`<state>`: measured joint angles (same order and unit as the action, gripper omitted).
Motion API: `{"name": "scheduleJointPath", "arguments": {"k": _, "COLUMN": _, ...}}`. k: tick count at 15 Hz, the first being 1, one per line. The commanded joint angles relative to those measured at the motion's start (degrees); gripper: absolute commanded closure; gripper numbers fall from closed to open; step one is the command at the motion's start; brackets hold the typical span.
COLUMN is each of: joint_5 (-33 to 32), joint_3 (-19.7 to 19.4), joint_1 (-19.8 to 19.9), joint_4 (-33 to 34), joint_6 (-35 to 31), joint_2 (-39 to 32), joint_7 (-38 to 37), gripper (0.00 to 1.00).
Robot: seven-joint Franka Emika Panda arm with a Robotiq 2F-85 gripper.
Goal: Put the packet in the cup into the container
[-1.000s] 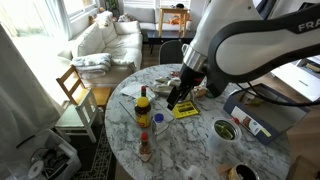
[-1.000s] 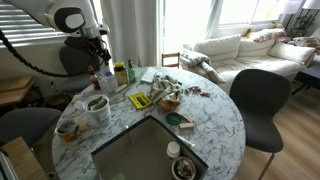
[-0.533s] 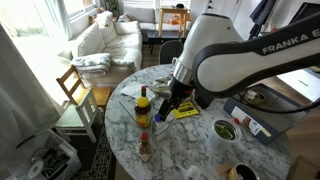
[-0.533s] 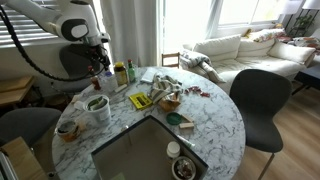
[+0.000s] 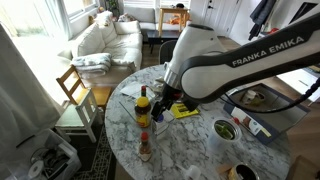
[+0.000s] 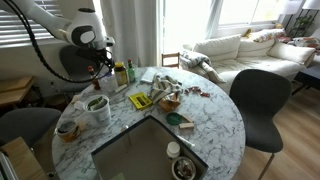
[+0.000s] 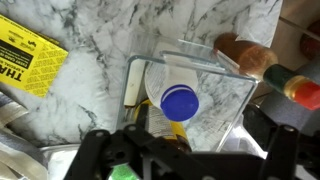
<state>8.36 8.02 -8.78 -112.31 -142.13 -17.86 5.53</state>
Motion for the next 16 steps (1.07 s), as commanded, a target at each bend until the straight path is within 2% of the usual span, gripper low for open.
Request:
{"name": "scheduleJointPath", "arguments": {"k": 1, "joint_5": -1.3, "joint_3": 0.4, "joint_1": 0.3, "joint_4": 2.1, "joint_6": -1.2, "joint_2": -3.0, "joint_7": -0.2, "gripper": 0.08}}
{"name": "scheduleJointPath", "arguments": {"k": 4, "joint_5": -1.5, "joint_3": 0.4, "joint_1": 0.3, "joint_4": 2.7, "joint_6": -2.7, "joint_2": -4.4, "joint_7": -0.5, "gripper": 0.14}}
{"name": "scheduleJointPath", "arguments": {"k": 6, "joint_5": -2.0, "joint_3": 0.2, "joint_1": 0.2, "joint_4": 2.8, "joint_6": -3.0, "joint_2": -4.9, "joint_7": -0.7, "gripper": 0.23}}
{"name": "scheduleJointPath", "arguments": {"k": 7, "joint_5": -2.3, "joint_3": 0.0, "joint_1": 0.1, "joint_4": 2.8, "joint_6": -2.9, "joint_2": -5.1, "joint_7": -0.9, "gripper": 0.32}}
{"name": "scheduleJointPath", "arguments": {"k": 9, "joint_5": -2.9, "joint_3": -0.1, "joint_1": 0.1, "joint_4": 3.1, "joint_6": -2.7, "joint_2": -5.5, "joint_7": -1.1, "gripper": 0.37}}
{"name": "scheduleJointPath", "arguments": {"k": 10, "joint_5": -2.8, "joint_3": 0.0, "joint_1": 0.2, "joint_4": 3.2, "joint_6": -2.6, "joint_2": -5.6, "joint_7": -0.9, "gripper": 0.51}}
{"name": "scheduleJointPath", "arguments": {"k": 14, "joint_5": -2.2, "joint_3": 0.6, "joint_1": 0.3, "joint_4": 3.8, "joint_6": -1.4, "joint_2": -5.5, "joint_7": -0.8, "gripper": 0.8}}
{"name": "scheduleJointPath", "arguments": {"k": 16, "joint_5": -1.5, "joint_3": 1.3, "joint_1": 0.3, "joint_4": 4.2, "joint_6": -1.0, "joint_2": -5.5, "joint_7": -0.4, "gripper": 0.8}}
